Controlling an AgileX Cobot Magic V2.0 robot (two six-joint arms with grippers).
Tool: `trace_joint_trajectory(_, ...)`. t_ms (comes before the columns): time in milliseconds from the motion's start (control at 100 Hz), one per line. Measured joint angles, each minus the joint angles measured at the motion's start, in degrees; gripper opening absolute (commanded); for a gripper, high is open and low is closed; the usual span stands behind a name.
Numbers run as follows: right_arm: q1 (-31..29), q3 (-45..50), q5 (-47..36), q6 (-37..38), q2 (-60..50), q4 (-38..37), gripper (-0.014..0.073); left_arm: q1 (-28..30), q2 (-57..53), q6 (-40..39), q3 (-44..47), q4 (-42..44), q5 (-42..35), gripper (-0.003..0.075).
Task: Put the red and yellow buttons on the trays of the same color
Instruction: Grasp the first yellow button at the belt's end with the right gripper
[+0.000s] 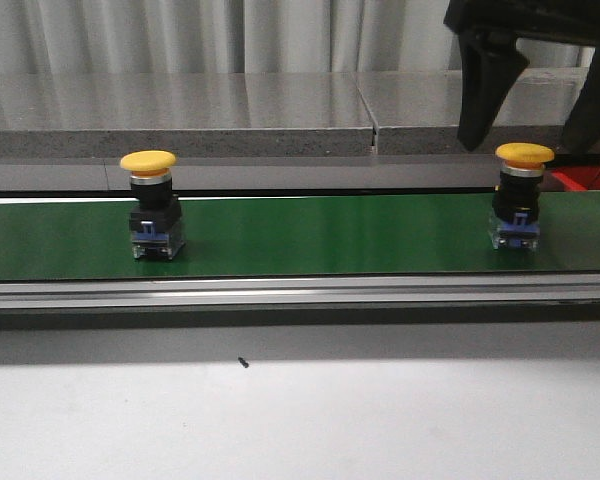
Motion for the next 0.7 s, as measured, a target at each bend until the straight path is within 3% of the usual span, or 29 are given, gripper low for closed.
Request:
trace_joint_trajectory(80, -0.24, 0.00, -0.75, 0.99, 1.72, -0.56, 0.0580, 0.00, 0.00, 0.00, 0.00, 0.00, 0.00, -0.0020)
trace_joint_trajectory(270, -0.33, 0.00, -2.44, 1.47, 3.36, -1.34, 0.0295, 0.00, 0.00, 0.00, 0.00, 0.00, 0.00, -0.0020)
trace_joint_trajectory(340, -0.33, -0.14, -3.14, 1.47, 3.36, -1.84, 0.0228, 0.00, 0.00, 0.00, 0.00, 0.00, 0.00, -0.0020)
trace_joint_trajectory(700, -0.89, 0.33, -3.66, 1.59, -0.86, -2.19, 0.0202, 0.00, 0.00, 0.00, 0.00, 0.00, 0.00, -0.0020)
